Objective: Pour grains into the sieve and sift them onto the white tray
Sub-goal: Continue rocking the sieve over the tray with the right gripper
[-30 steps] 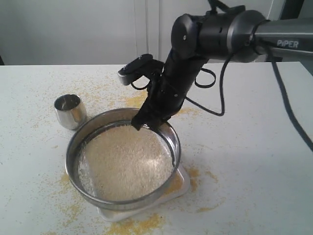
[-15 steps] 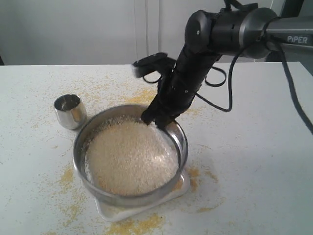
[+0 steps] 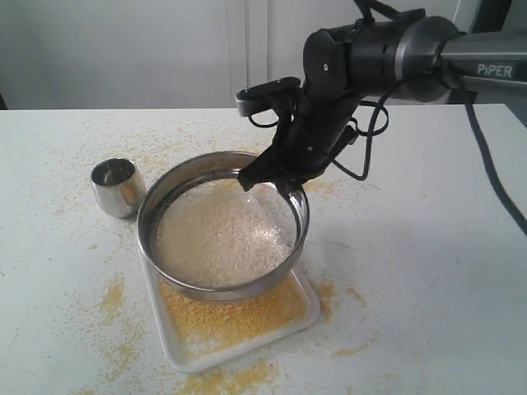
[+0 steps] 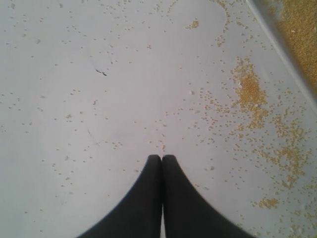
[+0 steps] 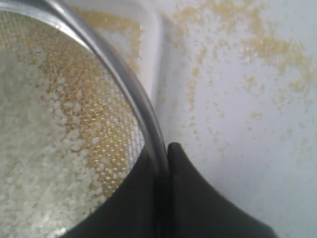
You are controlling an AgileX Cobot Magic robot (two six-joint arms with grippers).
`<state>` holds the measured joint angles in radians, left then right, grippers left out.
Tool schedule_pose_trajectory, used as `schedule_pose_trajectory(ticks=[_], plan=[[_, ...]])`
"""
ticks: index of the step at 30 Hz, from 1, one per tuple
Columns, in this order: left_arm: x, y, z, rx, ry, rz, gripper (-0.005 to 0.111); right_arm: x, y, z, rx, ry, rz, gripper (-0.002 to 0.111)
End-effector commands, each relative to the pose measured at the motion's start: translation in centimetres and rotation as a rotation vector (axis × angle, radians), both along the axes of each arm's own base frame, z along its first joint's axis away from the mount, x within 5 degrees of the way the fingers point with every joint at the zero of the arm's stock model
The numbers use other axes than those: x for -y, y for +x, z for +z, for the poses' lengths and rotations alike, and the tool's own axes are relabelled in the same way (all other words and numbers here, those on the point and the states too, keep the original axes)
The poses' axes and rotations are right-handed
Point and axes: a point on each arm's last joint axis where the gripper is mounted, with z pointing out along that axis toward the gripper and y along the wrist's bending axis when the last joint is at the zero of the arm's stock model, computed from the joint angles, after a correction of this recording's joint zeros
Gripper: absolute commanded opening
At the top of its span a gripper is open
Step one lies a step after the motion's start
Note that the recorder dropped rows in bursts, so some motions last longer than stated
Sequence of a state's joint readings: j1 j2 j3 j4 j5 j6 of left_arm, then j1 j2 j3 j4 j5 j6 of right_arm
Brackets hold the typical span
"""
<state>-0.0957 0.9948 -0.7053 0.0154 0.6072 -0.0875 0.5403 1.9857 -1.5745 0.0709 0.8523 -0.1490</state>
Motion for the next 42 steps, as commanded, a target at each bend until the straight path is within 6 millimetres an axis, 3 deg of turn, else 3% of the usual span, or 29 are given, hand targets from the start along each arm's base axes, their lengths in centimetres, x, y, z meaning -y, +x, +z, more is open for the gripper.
schedule_pose_trajectory(ticks=[1, 4, 5, 7, 8, 9, 10, 13, 14, 16, 18, 19, 20, 21, 23, 24, 25, 26, 27, 29, 30, 32, 33, 34, 37, 38, 39, 42], plan=[[0.0, -0.2, 0.0, -0.003, -0.008, 0.007, 0.000, -1.6, -2.1, 0.9, 0.000, -0.069, 0.353, 0.000], [0.0, -0.2, 0.0, -0.003, -0.008, 0.007, 0.000, 0.2, 0.3, 1.4, 0.070, 0.020, -0.232, 0.000], [0.0, -0.2, 0.0, -0.003, -0.008, 0.007, 0.000, -0.2, 0.2, 1.4, 0.046, 0.080, -0.251, 0.000], [0.0, -0.2, 0.0, -0.003, -0.008, 0.007, 0.000, -2.5, -1.6, 1.4, 0.006, 0.107, 0.084, 0.000], [0.0, -0.2, 0.0, -0.003, -0.008, 0.007, 0.000, -3.4, -2.8, 1.3, -0.007, 0.089, 0.338, 0.000], [0.0, -0.2, 0.0, -0.003, -0.008, 0.007, 0.000, -3.4, -3.3, 1.3, -0.002, 0.047, 0.497, 0.000], [0.0, -0.2, 0.0, -0.003, -0.008, 0.007, 0.000, -3.1, -3.1, 1.3, 0.007, 0.016, 0.466, 0.000], [0.0, -0.2, 0.0, -0.003, -0.008, 0.007, 0.000, -0.9, -0.1, 1.7, 0.056, 0.096, -0.113, 0.000], [0.0, -0.2, 0.0, -0.003, -0.008, 0.007, 0.000, -0.8, -0.1, 1.6, 0.034, 0.119, -0.155, 0.000], [0.0, -0.2, 0.0, -0.003, -0.008, 0.007, 0.000, -1.6, -1.3, 1.5, -0.026, 0.104, 0.087, 0.000], [0.0, -0.2, 0.0, -0.003, -0.008, 0.007, 0.000, -1.9, -3.1, 1.2, -0.082, 0.045, 0.480, 0.000], [0.0, -0.2, 0.0, -0.003, -0.008, 0.007, 0.000, -1.3, -2.0, 1.2, -0.051, 0.040, 0.318, 0.000], [0.0, -0.2, 0.0, -0.003, -0.008, 0.007, 0.000, 0.1, -0.1, 1.4, -0.029, 0.103, -0.085, 0.000], [0.0, -0.2, 0.0, -0.003, -0.008, 0.007, 0.000, 0.3, 0.0, 1.5, -0.045, 0.134, -0.153, 0.000], [0.0, -0.2, 0.0, -0.003, -0.008, 0.007, 0.000, -1.5, -2.4, 1.4, -0.105, 0.116, 0.348, 0.000], [0.0, -0.2, 0.0, -0.003, -0.008, 0.007, 0.000, -1.1, -2.4, 1.3, -0.080, 0.052, 0.415, 0.000], [0.0, -0.2, 0.0, -0.003, -0.008, 0.007, 0.000, -0.3, -0.9, 1.4, -0.014, 0.048, 0.206, 0.000], [0.0, -0.2, 0.0, -0.003, -0.008, 0.007, 0.000, 1.0, 0.8, 1.7, 0.011, 0.121, -0.180, 0.000], [0.0, -0.2, 0.0, -0.003, -0.008, 0.007, 0.000, 0.7, 0.5, 1.7, -0.007, 0.144, -0.143, 0.000], [0.0, -0.2, 0.0, -0.003, -0.008, 0.007, 0.000, -1.4, -2.6, 1.5, -0.081, 0.107, 0.472, 0.000], [0.0, -0.2, 0.0, -0.003, -0.008, 0.007, 0.000, -1.3, -2.8, 1.4, -0.090, 0.076, 0.490, 0.000], [0.0, -0.2, 0.0, -0.003, -0.008, 0.007, 0.000, 0.3, 0.1, 1.7, -0.015, 0.132, -0.016, 0.000], [0.0, -0.2, 0.0, -0.003, -0.008, 0.007, 0.000, 0.3, 0.4, 1.8, -0.040, 0.203, -0.149, 0.000], [0.0, -0.2, 0.0, -0.003, -0.008, 0.007, 0.000, -0.2, -0.1, 1.9, -0.055, 0.219, -0.067, 0.000], [0.0, -0.2, 0.0, -0.003, -0.008, 0.007, 0.000, -1.9, -3.0, 1.8, -0.105, 0.163, 0.493, 0.000], [0.0, -0.2, 0.0, -0.003, -0.008, 0.007, 0.000, -1.6, -3.2, 1.8, -0.100, 0.119, 0.543, 0.000], [0.0, -0.2, 0.0, -0.003, -0.008, 0.007, 0.000, -1.2, -2.6, 1.7, -0.080, 0.092, 0.449, 0.000], [0.0, -0.2, 0.0, -0.003, -0.008, 0.007, 0.000, 0.7, 0.5, 1.8, -0.005, 0.151, -0.174, 0.000]])
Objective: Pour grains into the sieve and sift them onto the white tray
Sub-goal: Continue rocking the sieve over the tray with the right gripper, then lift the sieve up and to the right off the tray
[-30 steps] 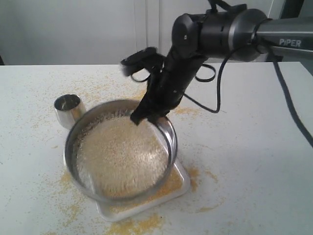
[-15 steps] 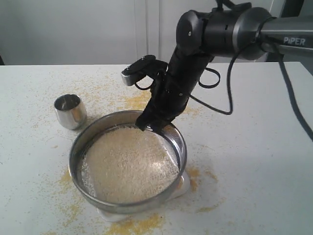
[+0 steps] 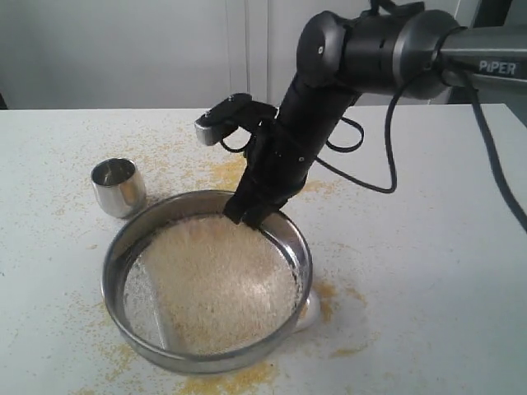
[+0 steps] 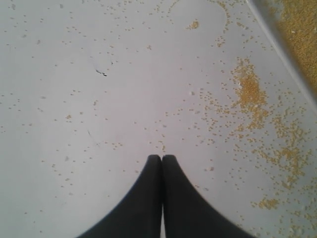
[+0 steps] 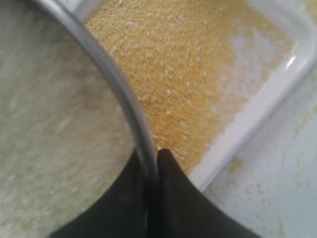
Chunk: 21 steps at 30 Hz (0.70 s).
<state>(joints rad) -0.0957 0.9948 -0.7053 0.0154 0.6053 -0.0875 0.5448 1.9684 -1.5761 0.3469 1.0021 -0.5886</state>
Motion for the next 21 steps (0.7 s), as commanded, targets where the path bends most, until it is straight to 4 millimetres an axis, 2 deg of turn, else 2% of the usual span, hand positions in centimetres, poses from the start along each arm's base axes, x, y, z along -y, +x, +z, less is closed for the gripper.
schedule_pose_trajectory(ticks=[1, 3, 5, 6, 7, 10, 11, 12, 14, 15, 16, 18, 19, 20, 21], plan=[[0.0, -0.3, 0.0, -0.005, -0.008, 0.007, 0.000, 1.9, 2.9, 1.1, 0.052, 0.075, -0.581, 0.000], [0.0, -0.3, 0.0, -0.005, -0.008, 0.007, 0.000, 0.5, 1.4, 0.9, 0.008, 0.068, -0.354, 0.000], [0.0, -0.3, 0.0, -0.005, -0.008, 0.007, 0.000, -0.4, -0.6, 0.7, 0.020, 0.009, 0.090, 0.000], [0.0, -0.3, 0.0, -0.005, -0.008, 0.007, 0.000, -0.2, -0.7, 0.6, 0.030, -0.024, 0.151, 0.000], [0.0, -0.3, 0.0, -0.005, -0.008, 0.007, 0.000, 0.2, -0.1, 0.6, 0.053, -0.052, 0.051, 0.000], [0.0, -0.3, 0.0, -0.005, -0.008, 0.007, 0.000, 1.6, 2.3, 0.8, 0.095, -0.021, -0.488, 0.000], [0.0, -0.3, 0.0, -0.005, -0.008, 0.007, 0.000, 1.5, 2.2, 0.8, 0.077, -0.003, -0.520, 0.000], [0.0, -0.3, 0.0, -0.005, -0.008, 0.007, 0.000, 1.0, 1.7, 0.8, 0.045, 0.006, -0.440, 0.000], [0.0, -0.3, 0.0, -0.005, -0.008, 0.007, 0.000, -0.5, -0.5, 0.7, 0.003, 0.000, -0.021, 0.000], [0.0, -0.3, 0.0, -0.005, -0.008, 0.007, 0.000, -0.5, -1.0, 0.6, 0.027, -0.027, 0.176, 0.000], [0.0, -0.3, 0.0, -0.005, -0.008, 0.007, 0.000, -0.1, -1.0, 0.5, 0.030, -0.064, 0.171, 0.000], [0.0, -0.3, 0.0, -0.005, -0.008, 0.007, 0.000, 1.0, 1.3, 0.7, 0.113, -0.062, -0.173, 0.000], [0.0, -0.3, 0.0, -0.005, -0.008, 0.007, 0.000, 1.5, 2.2, 0.8, 0.103, -0.021, -0.407, 0.000], [0.0, -0.3, 0.0, -0.005, -0.008, 0.007, 0.000, 1.6, 2.5, 0.8, 0.074, 0.019, -0.534, 0.000], [0.0, -0.3, 0.0, -0.005, -0.008, 0.007, 0.000, 1.4, 2.3, 0.9, 0.064, 0.031, -0.501, 0.000]])
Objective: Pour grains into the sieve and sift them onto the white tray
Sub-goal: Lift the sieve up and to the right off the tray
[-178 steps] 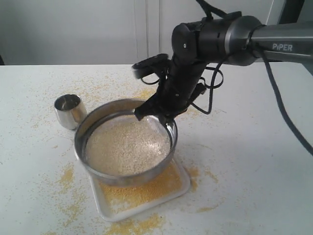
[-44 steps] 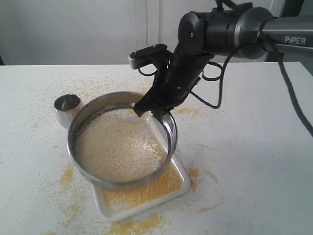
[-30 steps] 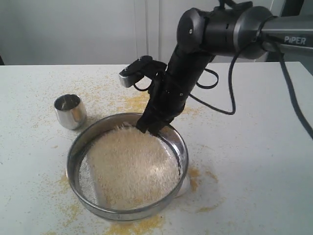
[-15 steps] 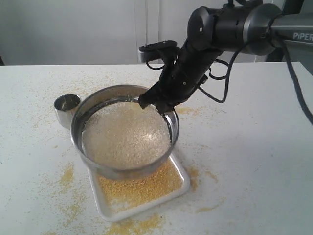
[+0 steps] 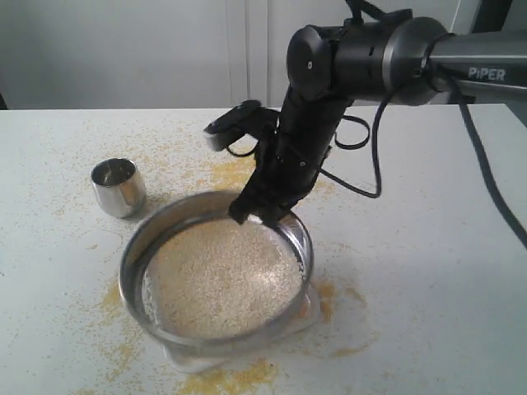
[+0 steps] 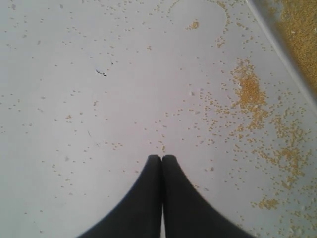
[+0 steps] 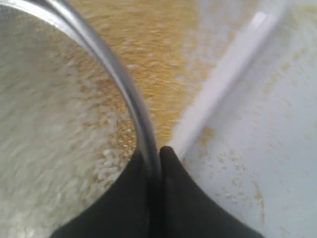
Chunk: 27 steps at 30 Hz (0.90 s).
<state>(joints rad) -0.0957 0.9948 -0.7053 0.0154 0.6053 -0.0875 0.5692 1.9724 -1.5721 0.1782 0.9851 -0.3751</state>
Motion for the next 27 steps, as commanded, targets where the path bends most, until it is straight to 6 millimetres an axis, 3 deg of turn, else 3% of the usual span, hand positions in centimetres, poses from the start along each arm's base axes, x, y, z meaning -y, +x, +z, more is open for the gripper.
schedule_pose_trajectory(ticks=[1, 4, 5, 8, 9, 10, 12, 14, 15, 17, 18, 19, 24, 25, 27], plan=[[0.0, -0.3, 0.0, -0.005, -0.008, 0.007, 0.000, 0.6, 1.6, 1.4, 0.048, 0.145, -0.266, 0.000], [0.0, -0.3, 0.0, -0.005, -0.008, 0.007, 0.000, -0.7, -0.8, 1.4, -0.002, 0.142, 0.296, 0.000], [0.0, -0.3, 0.0, -0.005, -0.008, 0.007, 0.000, -0.5, -0.5, 1.3, 0.003, 0.125, 0.245, 0.000], [0.0, -0.3, 0.0, -0.005, -0.008, 0.007, 0.000, 1.3, 2.5, 1.5, 0.048, 0.192, -0.338, 0.000], [0.0, -0.3, 0.0, -0.005, -0.008, 0.007, 0.000, 1.4, 2.6, 1.5, 0.019, 0.221, -0.423, 0.000], [0.0, -0.3, 0.0, -0.005, -0.008, 0.007, 0.000, 1.1, 2.3, 1.6, 0.004, 0.226, -0.369, 0.000], [0.0, -0.3, 0.0, -0.005, -0.008, 0.007, 0.000, -0.4, 0.1, 1.6, -0.068, 0.239, 0.001, 0.000], [0.0, -0.3, 0.0, -0.005, -0.008, 0.007, 0.000, -0.4, -1.6, 1.7, -0.075, 0.206, 0.421, 0.000], [0.0, -0.3, 0.0, -0.005, -0.008, 0.007, 0.000, 0.0, -0.9, 1.6, -0.039, 0.179, 0.345, 0.000], [0.0, -0.3, 0.0, -0.005, -0.008, 0.007, 0.000, 1.5, 2.3, 1.8, 0.046, 0.212, -0.193, 0.000], [0.0, -0.3, 0.0, -0.005, -0.008, 0.007, 0.000, 1.9, 2.8, 1.8, 0.010, 0.242, -0.404, 0.000], [0.0, -0.3, 0.0, -0.005, -0.008, 0.007, 0.000, 1.9, 2.8, 1.8, 0.011, 0.248, -0.419, 0.000], [0.0, -0.3, 0.0, -0.005, -0.008, 0.007, 0.000, -0.3, -0.6, 1.5, -0.035, 0.166, 0.238, 0.000], [0.0, -0.3, 0.0, -0.005, -0.008, 0.007, 0.000, 0.1, -0.1, 1.3, 0.007, 0.110, 0.182, 0.000], [0.0, -0.3, 0.0, -0.005, -0.008, 0.007, 0.000, 1.0, 1.3, 1.5, 0.048, 0.084, -0.205, 0.000]])
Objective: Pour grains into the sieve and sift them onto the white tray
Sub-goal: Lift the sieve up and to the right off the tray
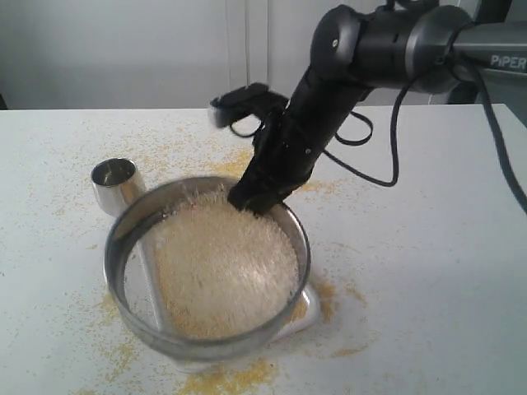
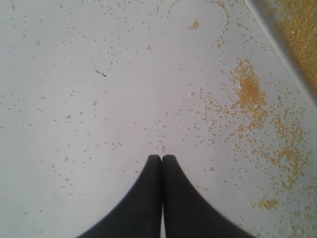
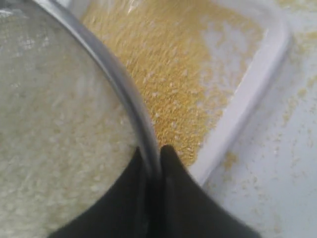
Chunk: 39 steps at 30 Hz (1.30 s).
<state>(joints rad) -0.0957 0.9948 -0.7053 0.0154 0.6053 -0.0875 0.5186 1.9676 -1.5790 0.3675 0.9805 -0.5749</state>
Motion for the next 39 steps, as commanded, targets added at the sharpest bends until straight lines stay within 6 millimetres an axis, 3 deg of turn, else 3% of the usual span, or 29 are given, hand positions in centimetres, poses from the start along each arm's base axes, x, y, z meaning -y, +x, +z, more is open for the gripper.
schedule_pose_trajectory(ticks=[1, 5, 16, 19, 24, 31, 34, 39], plan=[[0.0, -0.3, 0.0, -0.005, -0.008, 0.007, 0.000, 0.7, 0.7, 0.8, 0.043, -0.061, -0.336, 0.000], [0.0, -0.3, 0.0, -0.005, -0.008, 0.007, 0.000, -0.2, -0.8, 0.7, 0.044, -0.137, -0.060, 0.000], [0.0, -0.3, 0.0, -0.005, -0.008, 0.007, 0.000, 0.4, 0.8, 1.9, 0.128, -0.066, -0.199, 0.000], [0.0, -0.3, 0.0, -0.005, -0.008, 0.007, 0.000, 1.7, 2.0, 3.1, 0.138, -0.041, -0.294, 0.000], [0.0, -0.3, 0.0, -0.005, -0.008, 0.007, 0.000, 6.0, 5.0, 4.5, 0.135, -0.036, -0.593, 0.000], [0.0, -0.3, 0.0, -0.005, -0.008, 0.007, 0.000, 9.2, 6.5, 6.2, 0.207, -0.076, -0.693, 0.000], [0.0, -0.3, 0.0, -0.005, -0.008, 0.007, 0.000, 10.9, 7.3, 6.1, 0.179, -0.104, -0.734, 0.000], [0.0, -0.3, 0.0, -0.005, -0.008, 0.007, 0.000, 12.9, 8.5, 3.9, 0.096, -0.169, -0.778, 0.000]])
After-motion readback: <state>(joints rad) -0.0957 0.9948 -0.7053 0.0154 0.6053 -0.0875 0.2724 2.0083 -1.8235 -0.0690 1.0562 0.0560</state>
